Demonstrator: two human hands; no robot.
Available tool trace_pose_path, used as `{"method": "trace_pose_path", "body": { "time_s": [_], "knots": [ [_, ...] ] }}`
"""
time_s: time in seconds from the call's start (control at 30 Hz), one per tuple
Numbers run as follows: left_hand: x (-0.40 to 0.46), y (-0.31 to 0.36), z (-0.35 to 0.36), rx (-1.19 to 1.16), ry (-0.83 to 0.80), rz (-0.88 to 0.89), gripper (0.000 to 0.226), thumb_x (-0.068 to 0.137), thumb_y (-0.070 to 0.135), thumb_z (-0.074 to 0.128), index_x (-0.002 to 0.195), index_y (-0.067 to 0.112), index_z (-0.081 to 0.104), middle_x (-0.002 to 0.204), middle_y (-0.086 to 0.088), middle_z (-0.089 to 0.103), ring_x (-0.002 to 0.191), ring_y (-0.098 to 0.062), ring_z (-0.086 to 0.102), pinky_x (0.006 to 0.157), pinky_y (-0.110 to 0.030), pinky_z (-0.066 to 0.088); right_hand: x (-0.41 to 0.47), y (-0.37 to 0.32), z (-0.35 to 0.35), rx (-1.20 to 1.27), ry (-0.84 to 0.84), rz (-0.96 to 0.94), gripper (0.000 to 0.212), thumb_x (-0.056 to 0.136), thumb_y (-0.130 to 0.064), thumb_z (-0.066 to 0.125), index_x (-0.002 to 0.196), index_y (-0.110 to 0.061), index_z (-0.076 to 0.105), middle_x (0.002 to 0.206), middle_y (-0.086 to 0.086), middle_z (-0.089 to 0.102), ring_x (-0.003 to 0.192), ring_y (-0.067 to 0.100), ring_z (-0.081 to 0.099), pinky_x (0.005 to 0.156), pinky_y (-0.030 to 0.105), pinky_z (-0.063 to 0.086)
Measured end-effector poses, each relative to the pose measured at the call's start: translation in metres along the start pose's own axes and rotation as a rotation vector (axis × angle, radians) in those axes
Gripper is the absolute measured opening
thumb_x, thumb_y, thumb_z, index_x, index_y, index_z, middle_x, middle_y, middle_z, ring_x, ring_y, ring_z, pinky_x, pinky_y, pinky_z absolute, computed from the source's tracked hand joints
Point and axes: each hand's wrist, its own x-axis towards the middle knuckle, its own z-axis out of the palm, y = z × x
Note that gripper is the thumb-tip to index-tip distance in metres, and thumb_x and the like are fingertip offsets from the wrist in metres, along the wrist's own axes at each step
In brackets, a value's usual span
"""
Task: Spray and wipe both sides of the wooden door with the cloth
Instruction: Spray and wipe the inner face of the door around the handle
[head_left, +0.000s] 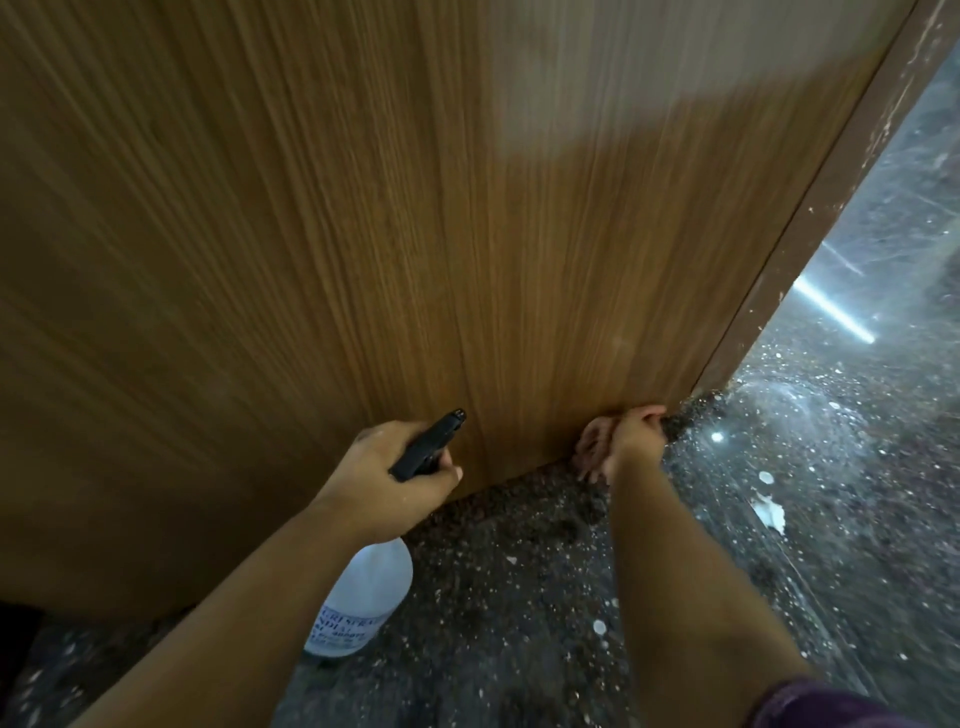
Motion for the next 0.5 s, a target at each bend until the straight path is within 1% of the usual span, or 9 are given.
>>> {"method": "trace_pose_path", "body": {
  "time_s": [0.07, 0.1, 0.13, 0.2, 0.27, 0.33, 0.37, 0.43, 0.5],
  "knots": [
    [-0.002, -0.006, 0.008, -0.022, -0.016, -0.002, 0.014, 0.087, 0.016, 0.075, 0.077, 0.012, 0.066, 0.058, 0.008, 0.058, 0.053, -0.006, 0.056, 0.059, -0.032, 0.052, 0.024, -0.021, -0.017, 0.038, 0.055, -0.051, 0.044, 0.094, -0.047, 0.056, 0.119, -0.012, 0.064, 0.104, 0.011, 0.07, 0.089, 0.026, 0.067, 0.092, 0.039, 0.055],
    [-0.003, -0.009, 0.011, -0.037, -0.02, -0.01, 0.014, 0.087, 0.016, 0.074, 0.077, 0.011, 0.066, 0.058, 0.007, 0.058, 0.053, -0.007, 0.056, 0.058, -0.03, 0.051, 0.035, -0.025, -0.023, 0.043, 0.06, -0.04, 0.045, 0.087, -0.042, 0.066, 0.12, -0.012, 0.064, 0.106, 0.009, 0.07, 0.092, 0.026, 0.068, 0.093, 0.041, 0.055],
    [-0.004, -0.011, 0.013, -0.048, -0.021, -0.021, 0.013, 0.087, 0.015, 0.074, 0.078, 0.011, 0.066, 0.058, 0.007, 0.058, 0.053, -0.007, 0.055, 0.057, -0.029, 0.049, 0.043, -0.029, -0.027, 0.027, 0.069, -0.052, 0.048, 0.082, -0.042, 0.071, 0.12, -0.013, 0.065, 0.105, 0.007, 0.07, 0.091, 0.025, 0.068, 0.093, 0.041, 0.056],
    [-0.005, -0.016, 0.015, -0.071, -0.016, -0.032, 0.013, 0.087, 0.014, 0.074, 0.078, 0.01, 0.066, 0.059, 0.005, 0.058, 0.053, -0.009, 0.055, 0.056, -0.029, 0.047, 0.055, -0.035, -0.035, -0.013, 0.07, -0.068, 0.052, 0.086, -0.051, 0.066, 0.125, -0.017, 0.064, 0.107, 0.005, 0.07, 0.093, 0.024, 0.067, 0.094, 0.04, 0.054],
    [-0.006, -0.023, 0.016, -0.086, -0.011, -0.054, 0.013, 0.087, 0.013, 0.074, 0.078, 0.01, 0.066, 0.057, 0.005, 0.057, 0.052, -0.01, 0.055, 0.055, -0.03, 0.047, 0.064, -0.04, -0.034, 0.02, 0.045, -0.061, 0.052, 0.096, -0.055, 0.048, 0.134, -0.021, 0.057, 0.118, 0.006, 0.067, 0.094, 0.022, 0.066, 0.091, 0.039, 0.055],
    [-0.009, -0.028, 0.012, -0.103, -0.006, -0.082, 0.013, 0.087, 0.012, 0.074, 0.078, 0.008, 0.065, 0.057, 0.005, 0.056, 0.051, -0.01, 0.055, 0.054, -0.029, 0.048, 0.06, -0.04, -0.026, 0.082, 0.014, -0.052, 0.043, 0.104, -0.043, 0.036, 0.143, -0.028, 0.047, 0.134, 0.007, 0.06, 0.099, 0.023, 0.064, 0.086, 0.04, 0.055],
    [-0.01, -0.03, 0.01, -0.108, 0.002, -0.097, 0.013, 0.087, 0.011, 0.074, 0.08, 0.006, 0.065, 0.056, 0.004, 0.056, 0.051, -0.01, 0.055, 0.054, -0.029, 0.048, 0.057, -0.036, -0.021, 0.081, 0.046, -0.068, 0.043, 0.105, -0.034, 0.032, 0.148, -0.031, 0.04, 0.142, 0.006, 0.053, 0.108, 0.026, 0.061, 0.089, 0.042, 0.053],
    [-0.014, -0.034, 0.005, -0.117, 0.03, -0.14, 0.013, 0.088, 0.009, 0.073, 0.083, 0.002, 0.064, 0.054, 0.005, 0.056, 0.049, -0.009, 0.055, 0.053, -0.028, 0.05, 0.036, -0.024, -0.008, 0.063, 0.083, -0.043, 0.051, 0.103, -0.021, 0.027, 0.152, -0.035, 0.028, 0.15, 0.003, 0.043, 0.123, 0.031, 0.053, 0.099, 0.049, 0.048],
    [-0.02, -0.038, 0.001, -0.094, 0.052, -0.166, 0.013, 0.088, 0.011, 0.074, 0.083, 0.003, 0.065, 0.054, 0.007, 0.057, 0.048, -0.008, 0.057, 0.054, -0.028, 0.051, 0.013, -0.001, 0.005, 0.031, 0.114, -0.032, 0.057, 0.1, -0.019, 0.03, 0.154, -0.037, 0.023, 0.152, 0.004, 0.039, 0.123, 0.037, 0.052, 0.099, 0.056, 0.048]
  ]
}}
